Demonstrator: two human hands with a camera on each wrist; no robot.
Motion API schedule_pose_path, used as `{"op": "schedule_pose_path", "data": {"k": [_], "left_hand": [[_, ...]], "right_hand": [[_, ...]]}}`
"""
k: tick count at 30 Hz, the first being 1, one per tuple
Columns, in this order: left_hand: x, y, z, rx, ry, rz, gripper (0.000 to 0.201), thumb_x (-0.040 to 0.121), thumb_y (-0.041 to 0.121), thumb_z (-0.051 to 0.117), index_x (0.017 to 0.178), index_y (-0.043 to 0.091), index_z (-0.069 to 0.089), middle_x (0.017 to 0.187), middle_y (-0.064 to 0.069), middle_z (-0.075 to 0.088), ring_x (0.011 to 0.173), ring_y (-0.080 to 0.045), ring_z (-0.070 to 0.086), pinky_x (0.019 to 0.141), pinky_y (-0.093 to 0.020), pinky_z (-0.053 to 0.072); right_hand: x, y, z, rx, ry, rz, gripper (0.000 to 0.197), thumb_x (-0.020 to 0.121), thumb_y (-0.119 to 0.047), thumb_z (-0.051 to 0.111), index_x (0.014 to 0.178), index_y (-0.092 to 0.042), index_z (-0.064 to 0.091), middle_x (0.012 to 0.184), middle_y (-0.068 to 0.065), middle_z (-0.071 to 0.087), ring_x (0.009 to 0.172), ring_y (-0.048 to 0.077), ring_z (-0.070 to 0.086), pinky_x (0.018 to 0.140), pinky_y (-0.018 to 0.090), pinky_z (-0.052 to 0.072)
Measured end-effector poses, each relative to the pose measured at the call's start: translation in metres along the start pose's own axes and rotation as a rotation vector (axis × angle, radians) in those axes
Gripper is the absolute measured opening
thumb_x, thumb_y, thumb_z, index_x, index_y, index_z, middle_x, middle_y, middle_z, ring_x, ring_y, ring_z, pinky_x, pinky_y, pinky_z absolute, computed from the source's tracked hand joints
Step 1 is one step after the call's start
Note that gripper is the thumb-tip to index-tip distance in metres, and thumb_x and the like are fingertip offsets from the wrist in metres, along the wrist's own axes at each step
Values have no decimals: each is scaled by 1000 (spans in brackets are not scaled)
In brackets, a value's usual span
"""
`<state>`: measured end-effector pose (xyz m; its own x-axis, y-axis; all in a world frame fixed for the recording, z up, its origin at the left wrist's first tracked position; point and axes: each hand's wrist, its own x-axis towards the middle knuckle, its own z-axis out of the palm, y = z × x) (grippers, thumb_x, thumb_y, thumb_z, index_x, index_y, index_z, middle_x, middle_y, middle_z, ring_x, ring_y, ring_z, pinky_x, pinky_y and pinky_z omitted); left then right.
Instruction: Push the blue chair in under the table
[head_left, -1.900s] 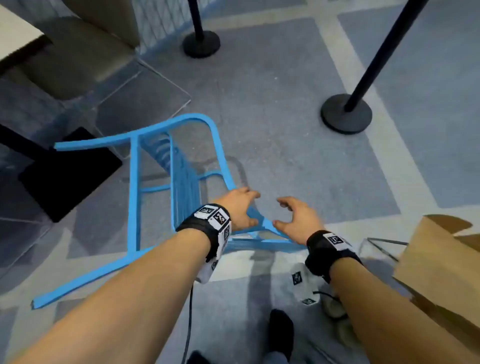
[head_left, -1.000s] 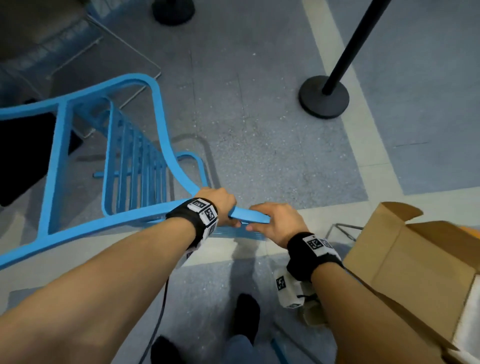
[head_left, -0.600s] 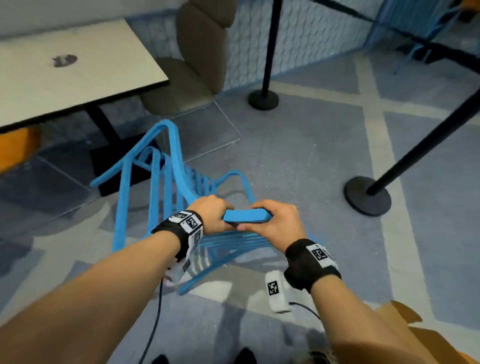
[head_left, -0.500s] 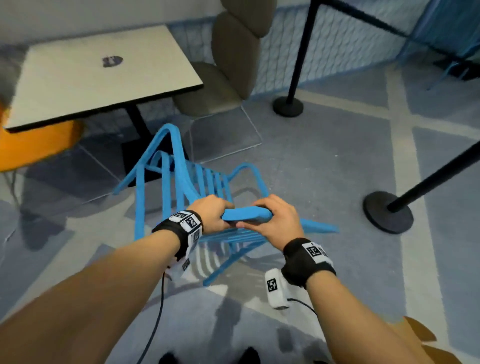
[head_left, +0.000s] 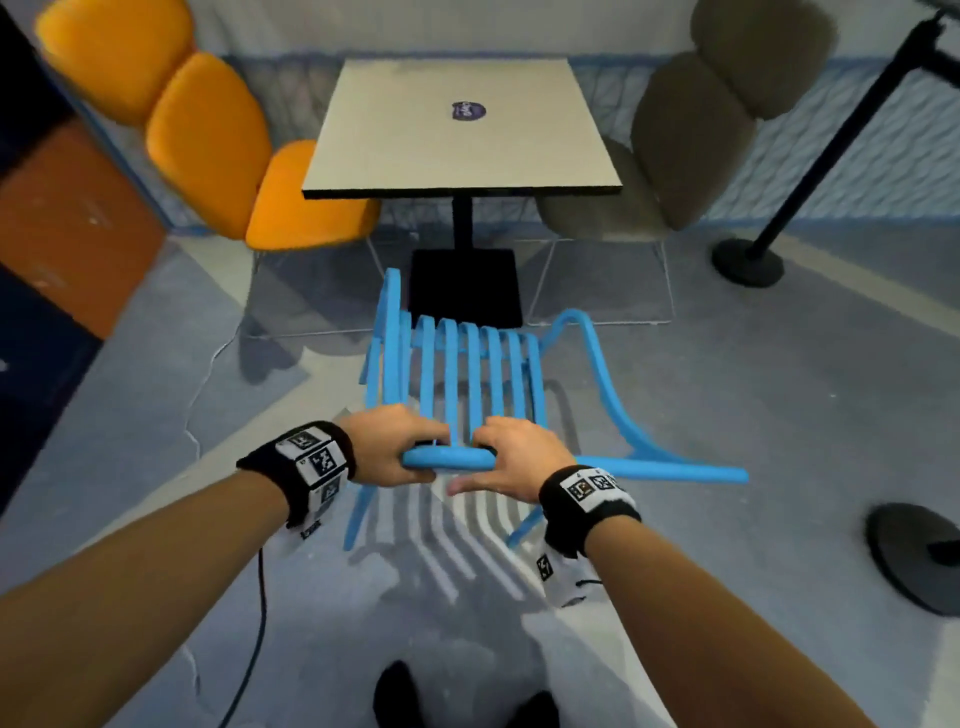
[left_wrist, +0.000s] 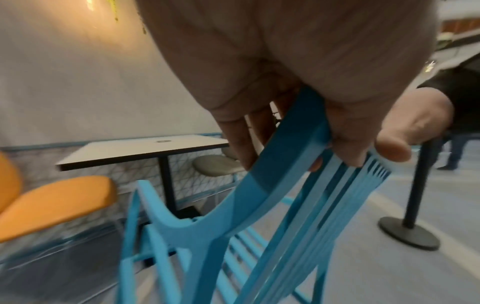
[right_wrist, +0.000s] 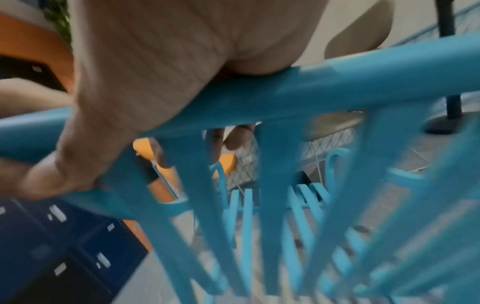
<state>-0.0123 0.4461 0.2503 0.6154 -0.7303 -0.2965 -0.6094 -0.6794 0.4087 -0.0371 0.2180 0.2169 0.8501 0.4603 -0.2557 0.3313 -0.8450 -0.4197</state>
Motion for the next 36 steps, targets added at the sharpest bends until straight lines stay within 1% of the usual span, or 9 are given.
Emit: {"op": "schedule_pose_path", "data": {"k": [5, 12, 20, 23, 26, 29, 31, 33, 36], "left_hand": [[-108, -80, 34, -14, 13, -383, 16, 88, 31, 64, 100, 22, 60, 89, 0, 65, 86, -22, 62, 75, -33, 46], [-193, -133, 113, -110, -27, -659, 35, 93, 12, 55, 128, 19, 57, 120, -10, 65, 106, -31, 62, 89, -40, 48], [-191, -122, 140, 40, -15, -599, 38, 90, 4, 52, 125, 19, 57, 129, -7, 56, 118, -30, 54, 99, -39, 43], [-166, -95, 143, 108, -62, -669, 49, 95, 12, 53, 139, 33, 46, 147, 0, 42, 141, -31, 31, 114, -56, 22], [-148, -66, 141, 88, -109, -778, 54, 99, 27, 52, 148, 37, 32, 161, -1, 23, 150, -35, 10, 116, -66, 4], [-130, -44, 135, 94, -122, -796, 70, 92, 46, 60, 152, 33, 25, 161, -7, 23, 148, -36, 16, 118, -63, 9], [-110, -22, 132, 73, -84, -622, 80, 85, 60, 60, 152, 31, 27, 156, -5, 33, 142, -32, 31, 117, -56, 21], [-90, 6, 134, 2, -25, -487, 69, 88, 65, 52, 146, 32, 37, 142, -2, 50, 126, -27, 50, 108, -49, 36], [-75, 29, 141, -129, 38, -530, 53, 84, 73, 48, 120, 35, 57, 108, -1, 67, 99, -24, 59, 88, -42, 48]], "right_hand": [[27, -7, 35, -241, -178, 106, 23, 92, -51, 56, 105, -32, 62, 96, -1, 67, 90, 28, 64, 74, 39, 52], [53, -95, 101, -391, -259, 18, 16, 97, -33, 52, 109, -27, 60, 83, 0, 55, 76, 31, 60, 62, 35, 43], [14, -90, 114, -264, -305, 59, 24, 96, -51, 51, 110, -35, 60, 87, -3, 57, 86, 28, 67, 75, 39, 56], [0, -68, 101, -275, -330, 85, 26, 95, -54, 53, 110, -34, 62, 89, -4, 60, 90, 26, 67, 80, 40, 56], [-12, -47, 88, -211, -366, 128, 33, 87, -64, 61, 97, -34, 65, 86, -5, 65, 81, 20, 65, 68, 34, 53], [-24, -30, 78, -55, -360, 117, 51, 80, -74, 63, 103, -29, 71, 85, -4, 67, 79, 19, 64, 63, 31, 49], [-41, -12, 71, -12, -325, 164, 59, 76, -81, 58, 105, -31, 70, 87, -5, 67, 81, 19, 64, 65, 32, 50], [-64, 8, 68, -124, -292, 246, 63, 76, -87, 49, 99, -30, 64, 83, -5, 66, 74, 15, 63, 64, 34, 53], [-88, 21, 68, -153, -231, 286, 64, 79, -84, 47, 92, -23, 62, 76, -2, 61, 67, 16, 61, 63, 35, 55]]}}
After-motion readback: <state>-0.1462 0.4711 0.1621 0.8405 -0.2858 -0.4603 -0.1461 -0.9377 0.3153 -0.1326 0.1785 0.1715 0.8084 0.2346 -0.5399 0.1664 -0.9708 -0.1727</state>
